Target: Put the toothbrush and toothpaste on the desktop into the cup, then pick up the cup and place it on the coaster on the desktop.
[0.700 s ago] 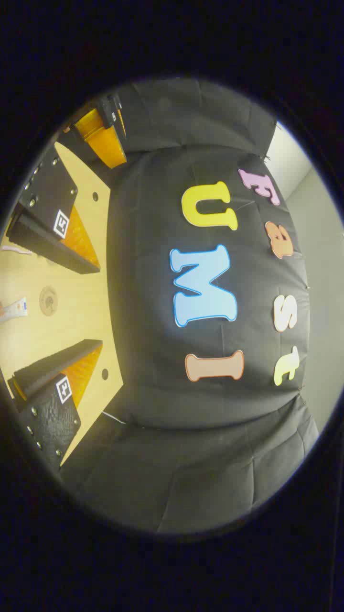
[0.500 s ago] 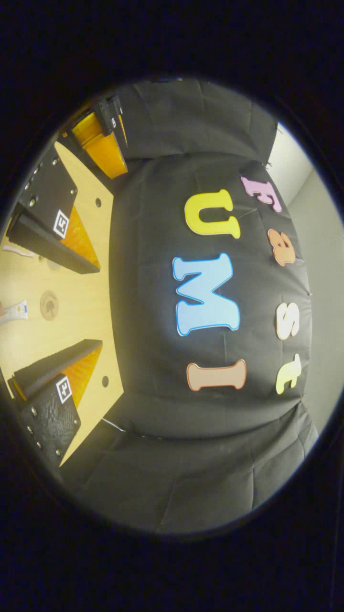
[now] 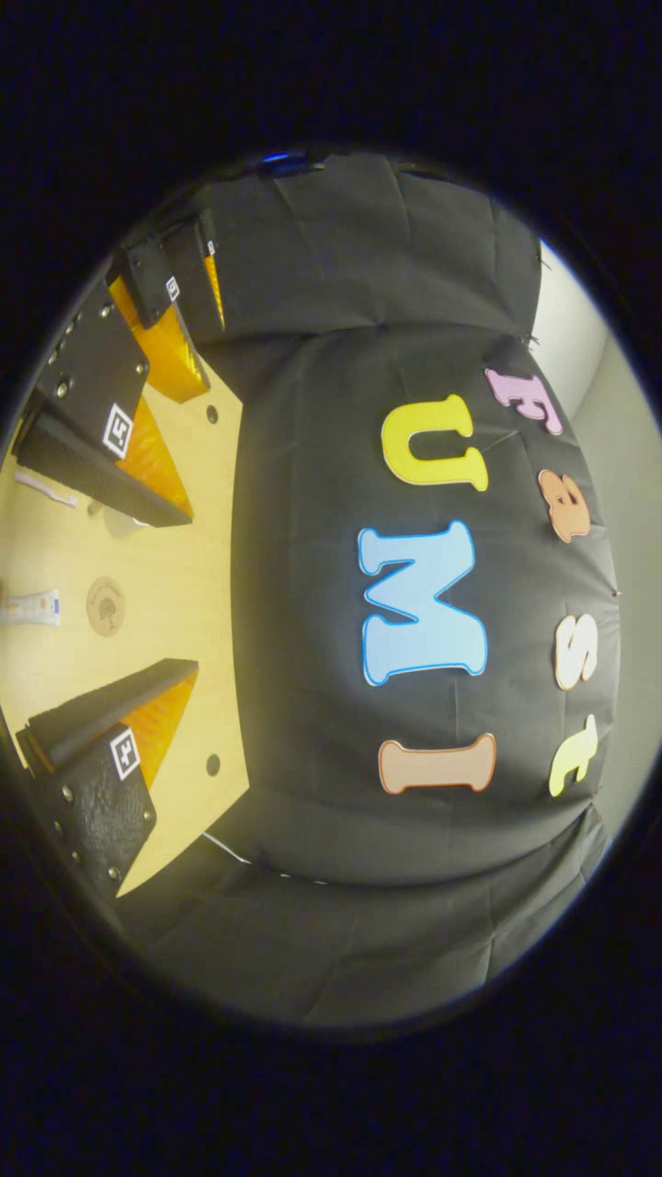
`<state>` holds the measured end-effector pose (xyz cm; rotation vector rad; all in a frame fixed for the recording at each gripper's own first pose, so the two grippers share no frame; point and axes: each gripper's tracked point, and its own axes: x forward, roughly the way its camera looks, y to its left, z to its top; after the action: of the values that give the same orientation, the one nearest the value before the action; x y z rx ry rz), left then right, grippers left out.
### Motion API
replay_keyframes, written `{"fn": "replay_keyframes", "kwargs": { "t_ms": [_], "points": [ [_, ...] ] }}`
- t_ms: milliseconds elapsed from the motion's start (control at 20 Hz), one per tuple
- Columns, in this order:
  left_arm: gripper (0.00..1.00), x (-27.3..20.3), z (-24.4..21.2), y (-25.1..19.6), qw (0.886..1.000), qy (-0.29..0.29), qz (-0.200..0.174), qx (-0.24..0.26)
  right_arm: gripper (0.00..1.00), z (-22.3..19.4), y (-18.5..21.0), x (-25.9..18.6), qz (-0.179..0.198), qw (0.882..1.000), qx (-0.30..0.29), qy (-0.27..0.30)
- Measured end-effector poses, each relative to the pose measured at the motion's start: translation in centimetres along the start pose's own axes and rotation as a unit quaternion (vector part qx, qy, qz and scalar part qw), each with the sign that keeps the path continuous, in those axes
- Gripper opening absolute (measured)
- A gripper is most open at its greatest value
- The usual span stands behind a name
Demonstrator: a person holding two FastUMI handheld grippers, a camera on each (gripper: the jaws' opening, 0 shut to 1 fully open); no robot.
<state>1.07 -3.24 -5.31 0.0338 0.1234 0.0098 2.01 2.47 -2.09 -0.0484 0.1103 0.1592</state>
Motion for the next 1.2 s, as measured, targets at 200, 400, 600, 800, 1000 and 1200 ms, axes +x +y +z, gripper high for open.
{"fn": "replay_keyframes", "kwargs": {
  "t_ms": [200,400,600,800,1000,1200],
  "points": [
    [0.96,0.1,0.2,-0.3,1.0,-0.003,0.005,0.005,0.91,-0.2,0.0,0.2,0.005,1.0,-0.001,0.005],
    [1.0,0.4,-0.9,-0.8,1.0,0.011,0.002,-0.001,0.91,-0.7,-0.2,0.1,0.006,1.0,-0.004,0.022],
    [1.0,0.8,-2.2,-1.6,1.0,0.026,-0.004,0.012,0.91,-1.8,-0.7,0.2,-0.002,0.999,-0.006,0.046],
    [1.0,1.7,-5.7,-2.2,0.997,0.071,-0.017,0.004,0.91,-4.4,-1.4,0.6,-0.012,0.995,0.001,0.094],
    [1.0,2.1,-10.7,-2.6,0.991,0.131,-0.024,-0.003,0.91,-8.1,-1.9,0.8,-0.013,0.987,0.016,0.157],
    [0.96,2.9,-15.2,-2.6,0.983,0.183,-0.028,-0.012,0.91,-11.9,-1.6,0.5,-0.008,0.976,0.022,0.215]
  ]
}}
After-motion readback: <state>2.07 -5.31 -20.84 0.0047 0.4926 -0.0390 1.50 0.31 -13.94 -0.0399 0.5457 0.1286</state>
